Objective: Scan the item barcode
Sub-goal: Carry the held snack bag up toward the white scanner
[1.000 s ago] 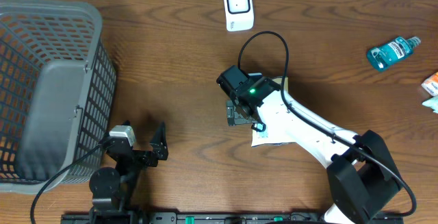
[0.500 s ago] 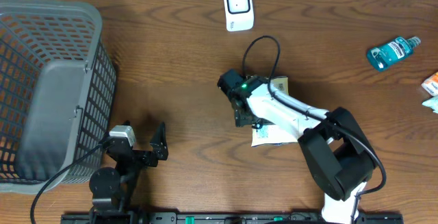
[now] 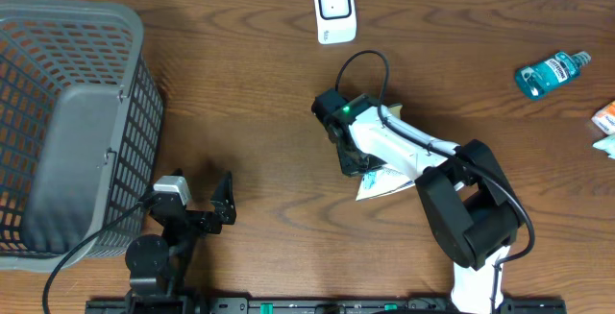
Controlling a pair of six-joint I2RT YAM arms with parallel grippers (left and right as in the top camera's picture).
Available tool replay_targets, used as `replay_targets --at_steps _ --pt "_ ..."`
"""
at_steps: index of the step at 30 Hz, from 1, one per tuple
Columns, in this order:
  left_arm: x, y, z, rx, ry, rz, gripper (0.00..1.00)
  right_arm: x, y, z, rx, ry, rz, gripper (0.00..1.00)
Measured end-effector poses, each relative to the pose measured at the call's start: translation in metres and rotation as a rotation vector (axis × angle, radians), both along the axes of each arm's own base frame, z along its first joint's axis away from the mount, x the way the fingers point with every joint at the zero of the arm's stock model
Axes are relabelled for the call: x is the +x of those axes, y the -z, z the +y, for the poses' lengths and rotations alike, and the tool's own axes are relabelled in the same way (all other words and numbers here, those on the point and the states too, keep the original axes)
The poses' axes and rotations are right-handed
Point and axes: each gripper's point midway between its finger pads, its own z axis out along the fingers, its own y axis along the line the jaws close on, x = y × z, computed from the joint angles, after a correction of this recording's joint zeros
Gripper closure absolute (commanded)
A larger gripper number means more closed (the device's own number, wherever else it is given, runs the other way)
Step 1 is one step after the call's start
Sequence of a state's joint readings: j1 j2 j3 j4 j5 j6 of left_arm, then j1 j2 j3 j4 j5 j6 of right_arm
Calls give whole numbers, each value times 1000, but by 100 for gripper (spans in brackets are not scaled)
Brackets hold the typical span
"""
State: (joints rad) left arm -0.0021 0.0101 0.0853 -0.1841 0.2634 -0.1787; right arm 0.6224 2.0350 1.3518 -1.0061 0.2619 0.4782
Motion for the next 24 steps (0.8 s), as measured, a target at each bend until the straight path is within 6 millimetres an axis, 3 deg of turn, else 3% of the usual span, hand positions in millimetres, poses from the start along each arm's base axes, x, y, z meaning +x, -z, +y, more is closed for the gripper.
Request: replay_targets --at_steps 3,6,10,13,15,24 --pt "0 0 0 0 0 0 2 -5 -7 10 61 -32 29 99" --pt "0 0 0 0 0 0 2 -5 -29 32 194 -85 10 99" --pt "0 0 0 0 0 0 2 0 -87 58 379 -179 -107 99" --pt "0 0 0 0 0 0 2 -2 -128 62 454 -219 -185 99" --pt "0 0 0 0 0 0 2 -4 -144 61 474 -233 -218 99" --pt "0 0 0 0 0 0 2 -4 -153 57 466 -247 -247 99"
